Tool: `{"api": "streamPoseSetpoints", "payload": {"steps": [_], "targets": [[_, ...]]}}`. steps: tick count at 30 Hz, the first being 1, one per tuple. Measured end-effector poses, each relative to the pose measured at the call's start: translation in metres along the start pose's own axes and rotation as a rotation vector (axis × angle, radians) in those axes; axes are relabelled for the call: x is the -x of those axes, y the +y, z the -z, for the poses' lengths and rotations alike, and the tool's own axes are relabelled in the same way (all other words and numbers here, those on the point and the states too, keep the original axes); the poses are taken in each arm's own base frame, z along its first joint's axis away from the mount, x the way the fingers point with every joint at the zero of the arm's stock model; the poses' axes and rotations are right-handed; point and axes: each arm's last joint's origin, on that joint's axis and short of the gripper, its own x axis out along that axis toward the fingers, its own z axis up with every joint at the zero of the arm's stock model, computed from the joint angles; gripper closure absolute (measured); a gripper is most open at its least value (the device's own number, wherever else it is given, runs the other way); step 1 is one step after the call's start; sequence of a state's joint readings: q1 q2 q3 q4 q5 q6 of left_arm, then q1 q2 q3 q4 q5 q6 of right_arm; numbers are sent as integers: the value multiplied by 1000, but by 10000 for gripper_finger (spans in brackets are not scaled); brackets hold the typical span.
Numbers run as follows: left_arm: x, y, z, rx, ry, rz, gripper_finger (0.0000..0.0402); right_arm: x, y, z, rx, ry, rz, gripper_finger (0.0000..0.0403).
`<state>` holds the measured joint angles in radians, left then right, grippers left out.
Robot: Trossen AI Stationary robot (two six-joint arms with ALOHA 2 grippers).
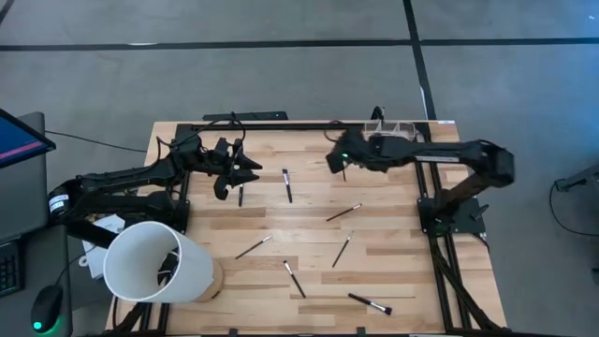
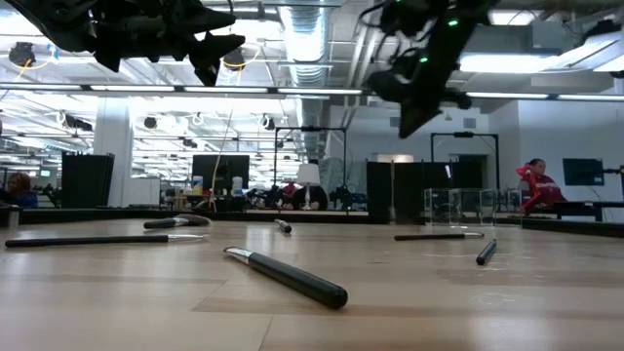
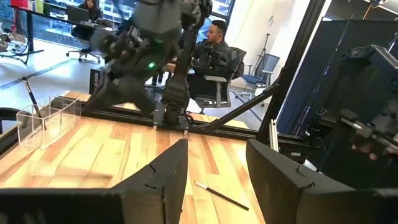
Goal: Put items in baskets/containers
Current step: Put the black eyeshadow brush into the middle section of the transparent organizer
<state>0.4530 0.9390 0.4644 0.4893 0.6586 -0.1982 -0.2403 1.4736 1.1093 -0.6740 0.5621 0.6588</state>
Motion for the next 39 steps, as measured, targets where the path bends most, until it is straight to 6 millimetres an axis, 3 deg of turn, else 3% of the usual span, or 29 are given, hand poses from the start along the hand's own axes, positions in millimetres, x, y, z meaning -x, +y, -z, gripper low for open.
{"api": "streamPoseSetpoints", "payload": {"steps": [4, 8, 16, 20, 29, 35, 39], "targets": [[0, 0, 0, -1, 0, 0, 241, 5, -17, 9, -91, -51, -76, 402], [0, 0, -1, -12, -7, -10, 241, -6, -29, 11, -177, -19, -128, 402], [0, 0, -2, -23, -23, -17, 241, -75, -23, 10, -97, 191, -138, 381], [0, 0, -2, -25, -23, -16, 241, -99, -20, 0, -23, 278, -45, 349], [1, 1, -7, -43, -38, -23, 241, -132, -4, -51, 89, 502, 10, 319], [3, 6, -8, -43, -40, -48, 241, -161, -1, -52, 104, 668, 40, 324], [6, 8, -8, -42, -36, -45, 241, -172, -4, -51, 98, 690, 30, 327]]}}
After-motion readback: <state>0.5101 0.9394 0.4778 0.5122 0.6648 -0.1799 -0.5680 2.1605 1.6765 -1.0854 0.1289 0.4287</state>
